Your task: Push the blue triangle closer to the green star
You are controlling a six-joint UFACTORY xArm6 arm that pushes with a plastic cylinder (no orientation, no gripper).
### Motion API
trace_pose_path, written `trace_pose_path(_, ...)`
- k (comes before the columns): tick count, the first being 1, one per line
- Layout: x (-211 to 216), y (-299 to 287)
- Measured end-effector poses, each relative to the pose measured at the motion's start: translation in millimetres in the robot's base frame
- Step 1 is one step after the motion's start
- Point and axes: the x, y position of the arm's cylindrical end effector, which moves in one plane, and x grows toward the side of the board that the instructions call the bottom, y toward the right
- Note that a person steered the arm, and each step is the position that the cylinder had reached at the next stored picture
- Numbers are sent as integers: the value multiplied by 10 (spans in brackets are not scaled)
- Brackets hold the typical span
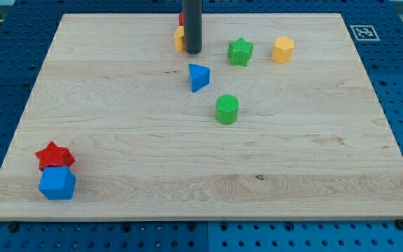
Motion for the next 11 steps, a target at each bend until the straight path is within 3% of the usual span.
trace_pose_path(1,-1,-110)
trace_pose_path(2,277,-705)
trace_pose_path(3,742,-907)
trace_pose_path(4,1008,-283)
trace_pose_path(5,1008,33)
trace_pose_path(8,1008,637)
trace_pose_path(11,693,567)
